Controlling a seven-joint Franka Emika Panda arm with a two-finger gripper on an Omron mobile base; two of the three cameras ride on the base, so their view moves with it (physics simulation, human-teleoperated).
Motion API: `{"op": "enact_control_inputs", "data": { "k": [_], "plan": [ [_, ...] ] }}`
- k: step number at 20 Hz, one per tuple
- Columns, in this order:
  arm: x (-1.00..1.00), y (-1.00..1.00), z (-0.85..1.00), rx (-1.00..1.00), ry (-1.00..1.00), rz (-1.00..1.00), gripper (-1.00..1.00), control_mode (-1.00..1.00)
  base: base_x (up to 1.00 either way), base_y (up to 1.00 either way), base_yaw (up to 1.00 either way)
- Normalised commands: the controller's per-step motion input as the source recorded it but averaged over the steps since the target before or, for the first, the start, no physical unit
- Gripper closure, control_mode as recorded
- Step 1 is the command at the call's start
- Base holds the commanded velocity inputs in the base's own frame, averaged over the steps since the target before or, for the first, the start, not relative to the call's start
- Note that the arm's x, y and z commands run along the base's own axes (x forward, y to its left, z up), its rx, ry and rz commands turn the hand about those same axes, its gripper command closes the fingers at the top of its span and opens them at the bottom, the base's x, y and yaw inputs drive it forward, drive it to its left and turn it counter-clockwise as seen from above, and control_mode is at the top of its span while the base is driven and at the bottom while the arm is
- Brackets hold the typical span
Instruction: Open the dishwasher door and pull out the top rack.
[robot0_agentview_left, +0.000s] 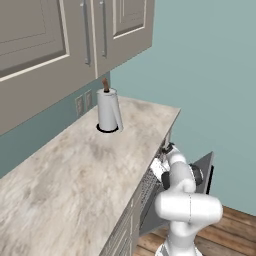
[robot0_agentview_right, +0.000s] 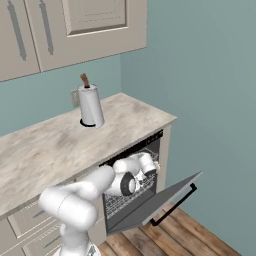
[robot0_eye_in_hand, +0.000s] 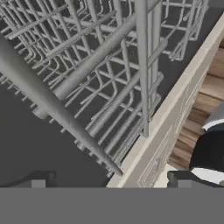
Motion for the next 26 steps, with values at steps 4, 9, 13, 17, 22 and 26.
{"op": "enact_control_inputs", "data": {
  "k": [4,9,13,17,22,26],
  "plan": [
    [-0.76,-1.00,-0.22,-0.29,0.00,0.00,-1.00,-1.00,0.00,0.00,0.00],
    [-0.84,-0.80,-0.24,-0.44,0.00,0.00,-1.00,-1.00,0.00,0.00,0.00],
    [-0.78,-0.20,-0.47,-0.73,0.00,0.00,-1.00,-1.00,0.00,0.00,0.00],
    [-0.66,0.14,0.26,-0.77,-0.15,0.02,-1.00,-1.00,0.00,0.00,0.00],
    [-0.40,0.18,1.00,-0.10,-0.30,-0.02,-1.00,-1.00,0.00,0.00,0.00],
    [-0.25,0.17,1.00,-0.01,-0.27,-0.03,-1.00,-1.00,0.00,0.00,0.00]
  ]
}}
